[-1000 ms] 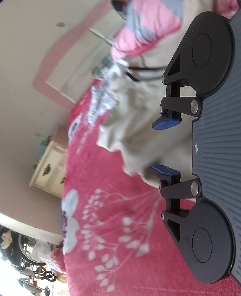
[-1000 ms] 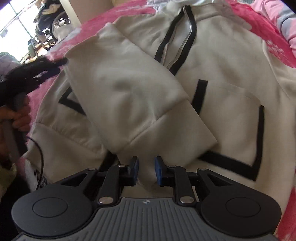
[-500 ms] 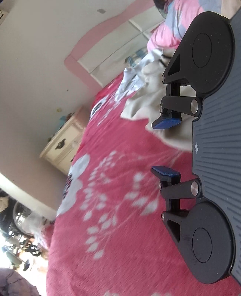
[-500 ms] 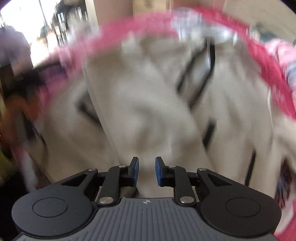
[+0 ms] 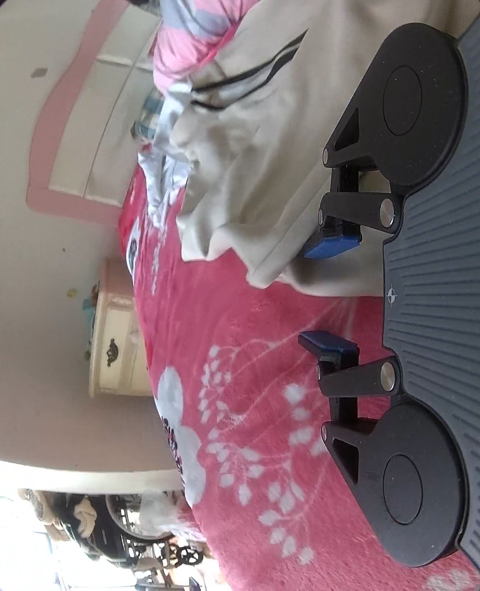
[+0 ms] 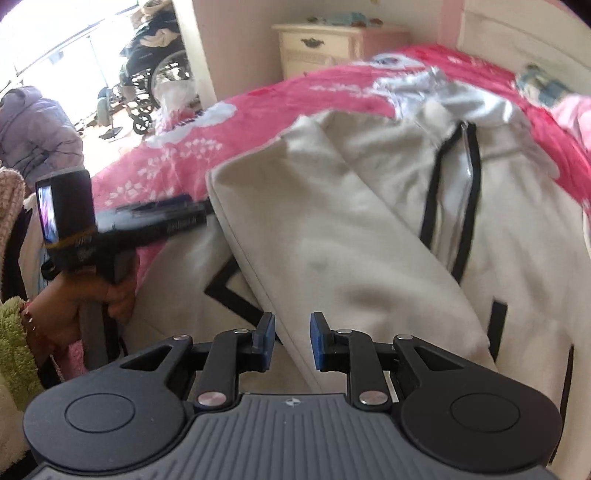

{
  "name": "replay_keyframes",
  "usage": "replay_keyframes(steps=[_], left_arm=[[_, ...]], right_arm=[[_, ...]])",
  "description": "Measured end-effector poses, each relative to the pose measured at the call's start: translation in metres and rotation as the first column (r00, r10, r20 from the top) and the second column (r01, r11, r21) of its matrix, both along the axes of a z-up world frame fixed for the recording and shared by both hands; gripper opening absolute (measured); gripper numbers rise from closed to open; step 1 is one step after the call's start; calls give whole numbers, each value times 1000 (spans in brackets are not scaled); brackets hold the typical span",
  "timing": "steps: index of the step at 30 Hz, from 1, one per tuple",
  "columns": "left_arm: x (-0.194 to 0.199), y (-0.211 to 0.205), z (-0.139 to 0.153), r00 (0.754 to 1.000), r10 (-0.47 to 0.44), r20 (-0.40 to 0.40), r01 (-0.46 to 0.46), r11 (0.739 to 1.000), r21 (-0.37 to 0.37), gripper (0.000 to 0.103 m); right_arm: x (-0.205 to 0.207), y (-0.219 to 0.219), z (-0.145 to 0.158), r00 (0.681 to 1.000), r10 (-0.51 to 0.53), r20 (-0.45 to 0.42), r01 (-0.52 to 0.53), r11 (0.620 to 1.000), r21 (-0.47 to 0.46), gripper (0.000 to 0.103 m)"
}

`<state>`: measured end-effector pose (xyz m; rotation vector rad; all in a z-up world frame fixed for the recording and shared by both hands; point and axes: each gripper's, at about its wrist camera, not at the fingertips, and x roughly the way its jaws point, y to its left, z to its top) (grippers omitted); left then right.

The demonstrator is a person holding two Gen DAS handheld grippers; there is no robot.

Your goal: Fold clothes

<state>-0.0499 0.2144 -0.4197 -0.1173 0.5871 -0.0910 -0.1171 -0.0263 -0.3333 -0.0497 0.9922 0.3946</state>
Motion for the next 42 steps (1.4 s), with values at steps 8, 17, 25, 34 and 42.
replay_keyframes(steps=[8, 17, 25, 34, 42], left_arm=[[20, 19, -6, 998, 50, -38, -55, 986, -159, 35], [13, 45, -13, 987, 152, -61, -163, 929, -331, 25], [11, 47, -17, 988, 149, -42, -155, 926, -343, 25], [10, 51, -21, 989, 145, -28, -145, 914, -380, 25], [9, 52, -22, 989, 145, -25, -143, 909, -391, 25]], right_arm=[[2, -9, -12, 997, -58, -58, 59, 998, 10, 22], [33, -7, -3, 997, -74, 5, 74, 996, 47, 22], [187, 16, 2, 988, -131, 77, 109, 964, 245, 31], [310, 103, -35, 993, 84, 85, -92, 991, 97, 31], [310, 97, -60, 992, 52, 119, -73, 981, 178, 4]])
